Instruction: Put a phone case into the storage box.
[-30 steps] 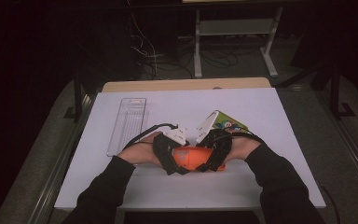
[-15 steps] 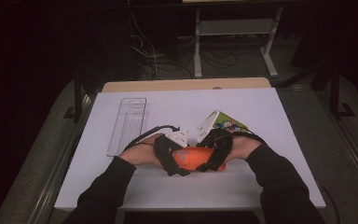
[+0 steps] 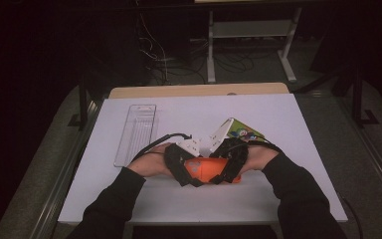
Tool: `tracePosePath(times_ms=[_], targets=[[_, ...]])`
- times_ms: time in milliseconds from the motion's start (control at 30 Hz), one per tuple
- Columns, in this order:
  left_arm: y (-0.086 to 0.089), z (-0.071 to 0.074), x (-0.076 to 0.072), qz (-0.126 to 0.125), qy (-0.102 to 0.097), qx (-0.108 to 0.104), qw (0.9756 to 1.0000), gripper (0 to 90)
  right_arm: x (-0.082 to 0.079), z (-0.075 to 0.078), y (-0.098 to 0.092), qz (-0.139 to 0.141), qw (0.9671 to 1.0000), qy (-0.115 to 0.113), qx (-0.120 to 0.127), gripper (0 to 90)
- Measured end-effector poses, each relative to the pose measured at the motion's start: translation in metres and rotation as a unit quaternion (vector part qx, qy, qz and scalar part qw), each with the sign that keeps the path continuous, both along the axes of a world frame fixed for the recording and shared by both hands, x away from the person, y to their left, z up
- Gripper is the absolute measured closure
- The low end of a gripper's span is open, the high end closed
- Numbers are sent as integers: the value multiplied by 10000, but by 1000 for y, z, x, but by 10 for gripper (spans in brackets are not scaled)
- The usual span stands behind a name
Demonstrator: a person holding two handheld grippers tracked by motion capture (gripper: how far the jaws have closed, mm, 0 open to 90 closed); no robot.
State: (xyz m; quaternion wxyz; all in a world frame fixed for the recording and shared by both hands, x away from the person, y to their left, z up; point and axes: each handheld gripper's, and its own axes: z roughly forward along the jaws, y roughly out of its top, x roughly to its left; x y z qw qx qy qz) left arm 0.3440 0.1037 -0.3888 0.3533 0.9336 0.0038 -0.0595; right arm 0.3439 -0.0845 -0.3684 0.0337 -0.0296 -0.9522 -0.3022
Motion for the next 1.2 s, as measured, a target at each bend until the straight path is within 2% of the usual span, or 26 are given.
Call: tracePosePath(times_ms=[167,267,367,400,467,533,600,633,667,767,800,833,867,900,967,1033,1067,1133,1200], targets=[[2,2,1,17,-4,-9,10000,159,0,0,-2,-46,9999,8,137,137],[4,3,2,127,-71,20,9999,159,1,2,-6,-176,9995,-12,273,68],[9,4,5,337,-96,18,9994,159,4,7,-14,-420,9983,-72,397,32],[10,5,6,393,-98,25,9992,159,4,9,-19,-627,9974,-45,357,24],[14,6,8,588,-155,23,9981,159,6,11,-25,-794,9960,-42,398,19],[18,7,10,819,-209,1,9964,159,11,13,-34,-940,9936,-276,562,14],[21,8,11,1065,-229,-48,9940,159,13,13,-43,-1227,9898,-307,656,14],[23,8,12,1176,-166,-63,9929,159,13,14,-46,-1411,9871,-274,701,13],[24,8,12,1277,-170,-59,9916,159,13,14,-49,-1621,9834,-268,766,13],[26,7,11,1663,-169,-64,9859,159,13,11,-57,-2086,9737,-330,854,11],[27,7,12,1769,-184,-51,9840,159,13,10,-60,-2184,9713,-343,878,11],[28,7,12,1835,-235,26,9827,159,13,9,-62,-2321,9679,-326,909,11],[27,6,12,1935,-236,9,9808,159,11,7,-63,-2490,9634,-231,969,7],[27,6,12,2046,-310,84,9783,159,11,6,-65,-2565,9613,-248,974,6],[28,5,13,2218,-371,218,9741,159,11,2,-68,-2791,9546,-268,1004,6],[28,3,14,2434,-350,186,9691,159,10,-2,-70,-2986,9477,-224,1106,6],[29,3,15,2476,-341,217,9680,159,9,-5,-71,-3024,9465,-274,1093,6],[30,2,16,2676,-332,212,9627,159,6,-10,-71,-3198,9409,-282,1076,6],[30,1,17,2851,-337,224,9576,159,4,-15,-71,-3299,9371,-192,1123,6]])
